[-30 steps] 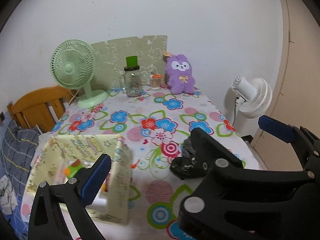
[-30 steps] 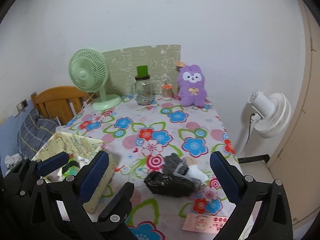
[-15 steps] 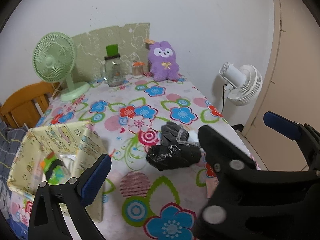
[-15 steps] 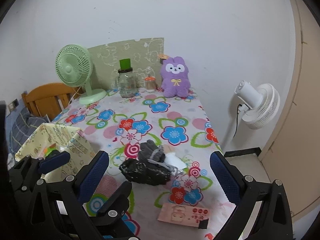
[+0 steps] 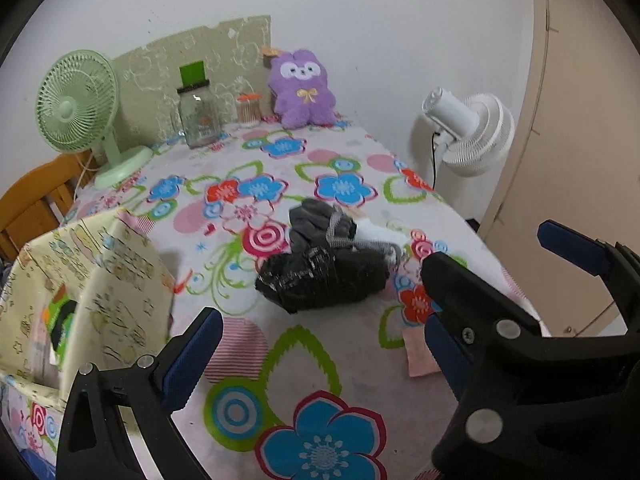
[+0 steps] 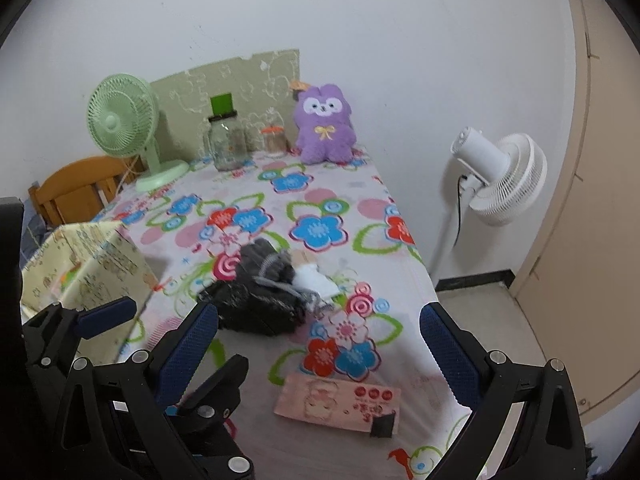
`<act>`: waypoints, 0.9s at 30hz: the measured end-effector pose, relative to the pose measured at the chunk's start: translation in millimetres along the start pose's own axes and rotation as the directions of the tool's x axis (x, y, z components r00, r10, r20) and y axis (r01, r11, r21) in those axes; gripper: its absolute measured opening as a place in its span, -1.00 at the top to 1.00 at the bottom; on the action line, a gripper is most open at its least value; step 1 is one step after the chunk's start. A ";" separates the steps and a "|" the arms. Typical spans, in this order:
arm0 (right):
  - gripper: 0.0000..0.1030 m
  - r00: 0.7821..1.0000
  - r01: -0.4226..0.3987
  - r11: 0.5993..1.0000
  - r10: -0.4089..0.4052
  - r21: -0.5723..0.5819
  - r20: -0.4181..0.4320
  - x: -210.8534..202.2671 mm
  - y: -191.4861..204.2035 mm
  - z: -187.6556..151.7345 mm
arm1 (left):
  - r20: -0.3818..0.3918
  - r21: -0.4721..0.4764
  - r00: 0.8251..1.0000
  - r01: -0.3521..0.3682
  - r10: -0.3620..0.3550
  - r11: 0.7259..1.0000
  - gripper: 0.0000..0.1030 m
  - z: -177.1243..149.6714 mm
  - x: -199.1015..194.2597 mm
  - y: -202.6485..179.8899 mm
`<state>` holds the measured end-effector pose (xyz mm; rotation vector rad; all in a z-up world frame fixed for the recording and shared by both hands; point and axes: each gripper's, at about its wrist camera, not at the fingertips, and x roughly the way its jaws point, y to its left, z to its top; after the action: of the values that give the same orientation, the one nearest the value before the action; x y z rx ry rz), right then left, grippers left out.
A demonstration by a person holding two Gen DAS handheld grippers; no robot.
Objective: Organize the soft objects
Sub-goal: 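Move right gripper to the pink wipes packet while left gripper approaches the black bag bundle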
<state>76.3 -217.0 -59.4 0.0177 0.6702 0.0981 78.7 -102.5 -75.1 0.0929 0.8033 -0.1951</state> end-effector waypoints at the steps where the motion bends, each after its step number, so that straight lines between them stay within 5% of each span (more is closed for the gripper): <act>1: -0.98 1.000 0.002 1.000 -0.002 0.000 -0.008 2.8 -1.9 -2.6 | -0.008 0.001 1.000 0.001 -0.001 1.000 -0.97 -1.6 2.5 -0.7; 20: -0.98 0.992 0.017 1.000 -0.015 0.015 -0.123 31.6 -26.9 -40.8 | -0.130 0.035 0.989 0.082 -0.077 0.996 -0.96 -33.2 32.2 -27.8; 27: -0.98 0.988 0.008 1.000 -0.004 0.022 -0.152 40.6 -31.5 -49.4 | -0.138 0.052 0.989 0.059 -0.052 0.997 -0.99 -35.7 41.3 -34.9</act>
<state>80.0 -245.2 -124.8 0.0296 0.8240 0.0870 74.3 -136.8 -129.9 0.1382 0.9377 -0.2661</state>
